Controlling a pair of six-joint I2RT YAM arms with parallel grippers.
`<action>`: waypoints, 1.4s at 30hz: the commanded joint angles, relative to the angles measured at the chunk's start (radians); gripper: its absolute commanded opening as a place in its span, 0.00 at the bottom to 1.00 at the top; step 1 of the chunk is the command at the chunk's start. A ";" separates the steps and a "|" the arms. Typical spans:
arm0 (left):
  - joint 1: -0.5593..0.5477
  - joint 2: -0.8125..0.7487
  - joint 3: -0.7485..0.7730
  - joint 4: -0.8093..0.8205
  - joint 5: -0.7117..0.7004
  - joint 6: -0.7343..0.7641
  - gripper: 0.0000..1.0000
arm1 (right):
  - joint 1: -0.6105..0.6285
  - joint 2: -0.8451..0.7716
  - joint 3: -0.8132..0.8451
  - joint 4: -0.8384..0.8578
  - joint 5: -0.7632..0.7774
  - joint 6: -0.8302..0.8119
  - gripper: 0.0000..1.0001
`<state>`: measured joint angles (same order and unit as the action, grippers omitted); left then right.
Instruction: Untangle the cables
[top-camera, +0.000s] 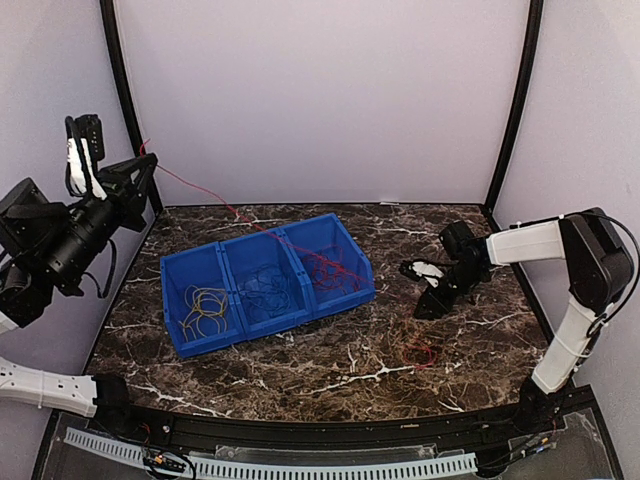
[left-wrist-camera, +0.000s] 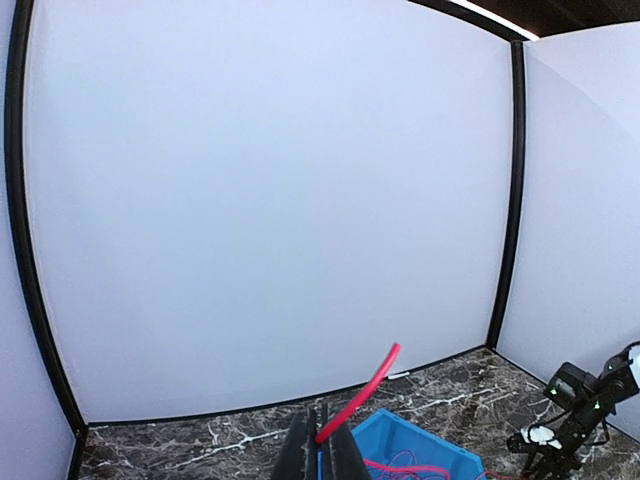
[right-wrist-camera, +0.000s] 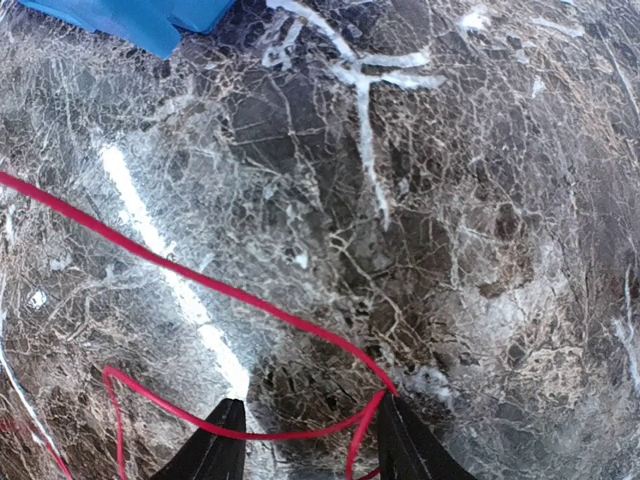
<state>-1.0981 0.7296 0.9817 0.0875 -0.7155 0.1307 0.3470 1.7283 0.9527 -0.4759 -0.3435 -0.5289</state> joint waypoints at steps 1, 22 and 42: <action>-0.002 0.036 0.091 -0.055 -0.092 0.107 0.00 | -0.021 0.047 -0.031 -0.063 0.099 0.021 0.48; -0.002 0.206 0.138 0.004 -0.010 0.129 0.00 | -0.031 -0.061 0.063 -0.129 -0.015 0.007 0.00; -0.002 0.504 0.166 -0.025 0.336 -0.291 0.00 | 0.097 -0.172 0.560 -0.247 -0.141 0.023 0.00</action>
<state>-1.0981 1.2308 1.1801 -0.0246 -0.4484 -0.0391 0.4061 1.5414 1.3918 -0.7216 -0.4343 -0.5278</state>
